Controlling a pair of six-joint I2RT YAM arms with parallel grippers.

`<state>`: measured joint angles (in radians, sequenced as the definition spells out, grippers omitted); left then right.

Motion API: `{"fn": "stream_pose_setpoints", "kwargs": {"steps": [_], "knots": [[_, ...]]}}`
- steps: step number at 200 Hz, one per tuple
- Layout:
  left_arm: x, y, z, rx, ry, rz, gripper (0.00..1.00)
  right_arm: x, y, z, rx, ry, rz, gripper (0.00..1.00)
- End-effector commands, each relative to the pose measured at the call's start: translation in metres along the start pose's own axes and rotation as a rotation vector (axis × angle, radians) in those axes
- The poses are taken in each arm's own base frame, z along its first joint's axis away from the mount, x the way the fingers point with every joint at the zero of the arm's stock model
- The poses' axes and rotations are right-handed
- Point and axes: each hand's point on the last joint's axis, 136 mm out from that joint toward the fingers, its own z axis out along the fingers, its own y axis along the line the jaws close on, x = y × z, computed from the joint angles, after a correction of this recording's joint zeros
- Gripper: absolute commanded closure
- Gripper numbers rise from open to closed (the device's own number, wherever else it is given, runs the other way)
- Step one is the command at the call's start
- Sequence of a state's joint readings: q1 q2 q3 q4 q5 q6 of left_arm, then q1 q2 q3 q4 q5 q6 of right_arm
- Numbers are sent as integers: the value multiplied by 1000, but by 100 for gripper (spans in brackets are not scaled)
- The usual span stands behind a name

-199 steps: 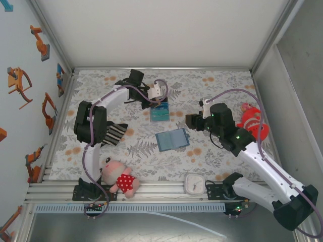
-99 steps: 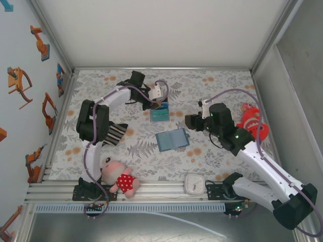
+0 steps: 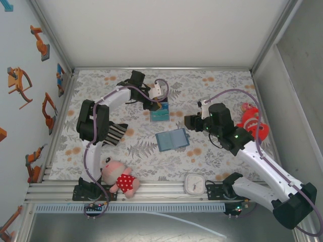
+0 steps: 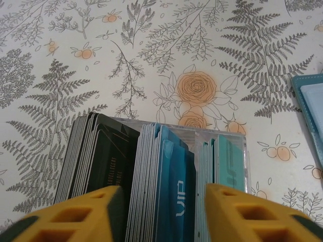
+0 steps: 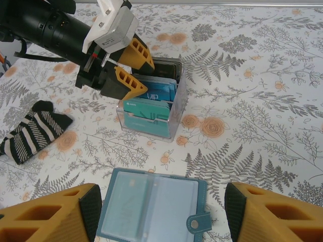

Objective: Take the credit cards out of the card holder

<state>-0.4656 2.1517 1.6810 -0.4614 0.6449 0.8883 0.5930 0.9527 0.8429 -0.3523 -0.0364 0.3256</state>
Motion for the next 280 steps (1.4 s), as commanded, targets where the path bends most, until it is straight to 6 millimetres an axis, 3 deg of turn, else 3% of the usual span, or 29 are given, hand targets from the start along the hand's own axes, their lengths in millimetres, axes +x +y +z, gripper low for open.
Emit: {"fn": "stream_pose_setpoints", "kwargs": {"steps": [1, 35, 50, 100, 137, 211, 262, 280], "knots": [[-25, 4, -22, -44, -55, 7, 45, 5, 2, 1, -6, 10, -5, 35], [-46, 4, -45, -120, -127, 8, 18, 12, 0, 7, 2, 37, -2, 36], [-55, 4, -57, -172, -164, 2, 1, 14, -1, 10, 6, 47, 0, 37], [-81, -8, -104, -331, -333, -64, 3, 26, 1, 24, 12, 84, -1, 39], [-83, -23, -134, -408, -445, -234, 3, 35, 4, 36, 23, 104, 10, 39], [-30, -57, -177, -589, -513, -648, 3, 75, 20, 66, 58, 245, -46, 33], [32, -67, -203, -802, -536, -1063, 3, 102, 36, 85, 63, 338, -72, 34], [46, -73, -210, -854, -491, -1127, 3, 112, 41, 90, 69, 378, -95, 38]]}}
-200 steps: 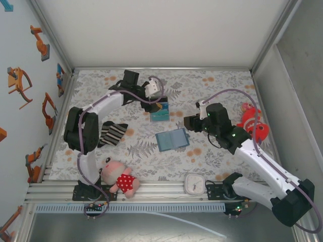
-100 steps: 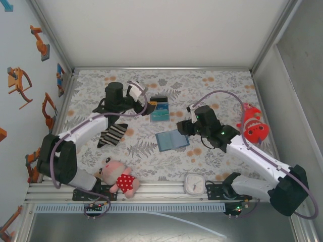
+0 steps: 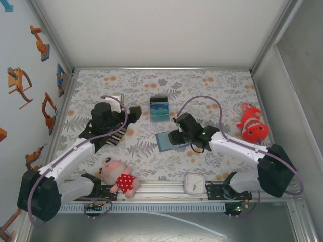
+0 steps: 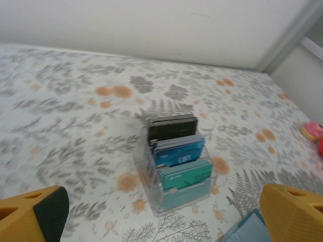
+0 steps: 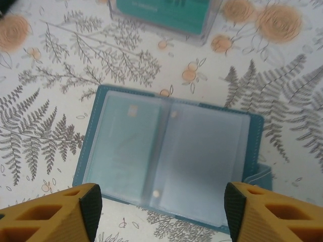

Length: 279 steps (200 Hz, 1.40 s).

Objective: Take the credit cards out of the card holder

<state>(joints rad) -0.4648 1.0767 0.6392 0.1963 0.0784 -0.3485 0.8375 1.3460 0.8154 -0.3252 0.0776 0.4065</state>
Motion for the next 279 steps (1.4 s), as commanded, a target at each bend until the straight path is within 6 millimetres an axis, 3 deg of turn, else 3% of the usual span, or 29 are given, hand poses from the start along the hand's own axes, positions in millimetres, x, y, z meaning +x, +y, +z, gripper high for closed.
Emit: {"fn": "stream_pose_setpoints", "kwargs": {"steps": [1, 36, 98, 153, 219, 279], "knots": [[7, 32, -16, -185, 4, -171, 3, -11, 11, 4, 13, -9, 1, 38], [9, 54, -41, -341, 3, -263, 3, 2, 23, 17, 16, 58, -35, 43], [17, 68, -70, -385, -73, -291, 3, 28, 36, 36, 43, 187, -115, 44], [26, 70, -74, -370, -94, -324, 3, 33, 49, 46, 49, 221, -174, 46], [28, 67, -78, -336, -126, -325, 3, 23, 42, 63, 131, 226, -214, 39], [30, 67, -73, -340, -94, -323, 3, 34, 38, 76, 134, 267, -198, 38]]}}
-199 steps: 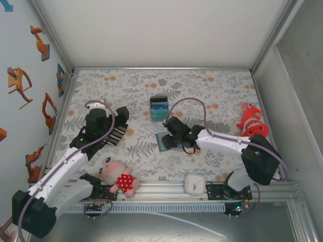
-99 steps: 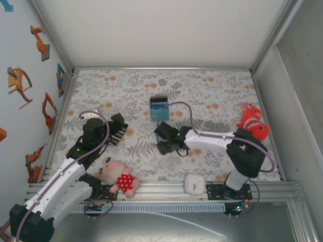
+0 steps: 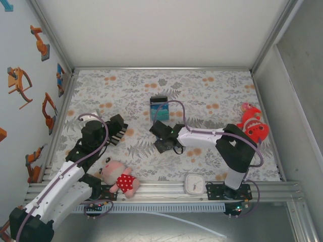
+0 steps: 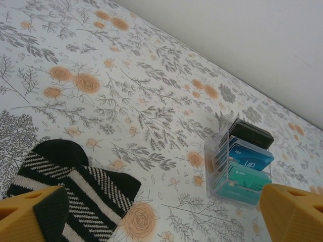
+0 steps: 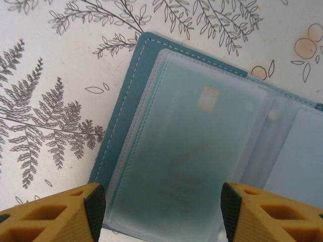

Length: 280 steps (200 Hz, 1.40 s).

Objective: Take the credit cards out of the card holder

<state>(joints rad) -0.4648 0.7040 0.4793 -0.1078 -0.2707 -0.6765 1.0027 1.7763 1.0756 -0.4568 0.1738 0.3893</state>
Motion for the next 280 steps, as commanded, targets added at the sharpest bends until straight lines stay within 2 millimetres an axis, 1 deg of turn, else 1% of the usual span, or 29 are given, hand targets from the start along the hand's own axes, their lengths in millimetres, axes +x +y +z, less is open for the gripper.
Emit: {"fn": "stream_pose_setpoints", "kwargs": {"steps": [1, 18, 47, 71, 85, 121, 167, 198, 223, 253, 280], "knots": [[-1, -3, 1, 10, 0, -8, 3, 0, -4, 5, 18, 15, 4, 38], [-2, -4, 2, 12, 1, -8, 3, 4, -7, 8, 16, 24, 16, 39], [-3, -8, 2, 22, 4, -4, 3, 9, -11, 12, -17, 33, 56, 48], [-4, -9, 2, 25, 4, -3, 3, 9, -13, 12, -37, 28, 73, 54], [-5, -10, 1, 26, 2, -3, 3, 7, -14, 10, -40, 22, 73, 58], [-10, -13, -1, 32, -3, 1, 3, 2, -15, 3, -57, -3, 81, 63], [-15, -25, -6, 78, -8, 21, 3, -1, -21, -6, -51, -37, 87, 69], [-18, -38, -9, 95, -20, 72, 3, -2, -32, -15, -28, -68, 103, 69], [-18, -53, -11, 95, -31, 142, 3, -3, -41, -21, -11, -89, 122, 68], [-13, -67, -6, 103, -7, 190, 3, 2, -58, -22, 16, -91, 161, 67], [-2, -78, 3, 109, 32, 245, 3, 3, -71, -29, 30, -117, 201, 64]]}}
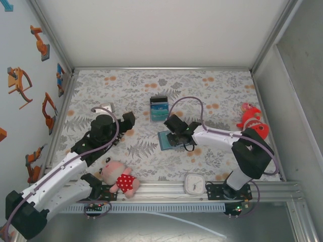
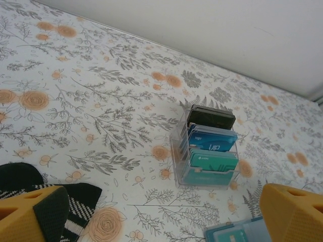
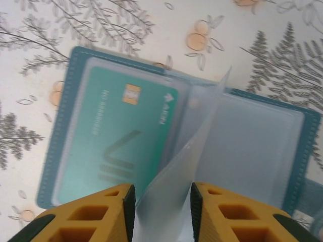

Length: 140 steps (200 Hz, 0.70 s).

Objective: Take the credit cards out of the card holder

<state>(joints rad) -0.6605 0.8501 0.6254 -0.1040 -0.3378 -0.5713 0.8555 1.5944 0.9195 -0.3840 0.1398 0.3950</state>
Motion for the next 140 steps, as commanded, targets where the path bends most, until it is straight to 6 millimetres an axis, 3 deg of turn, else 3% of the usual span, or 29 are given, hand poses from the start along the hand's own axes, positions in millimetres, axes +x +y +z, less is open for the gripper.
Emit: {"fn": "stream_pose_setpoints", "kwargs": {"steps": [1, 45, 89, 114, 140], "knots": [[-7, -11, 4, 2, -5, 62, 3, -3, -17, -10, 36, -42, 44, 64], [15, -35, 26, 11, 74, 172, 3, 3, -46, -17, 74, -58, 117, 62], [55, -61, 46, 2, 156, 347, 3, 3, -74, -33, 94, -99, 204, 60], [83, -68, 57, -8, 222, 432, 3, -4, -81, -48, 69, -146, 262, 60], [115, -67, 68, 2, 305, 436, 3, -13, -74, -59, -25, -174, 317, 60]]}}
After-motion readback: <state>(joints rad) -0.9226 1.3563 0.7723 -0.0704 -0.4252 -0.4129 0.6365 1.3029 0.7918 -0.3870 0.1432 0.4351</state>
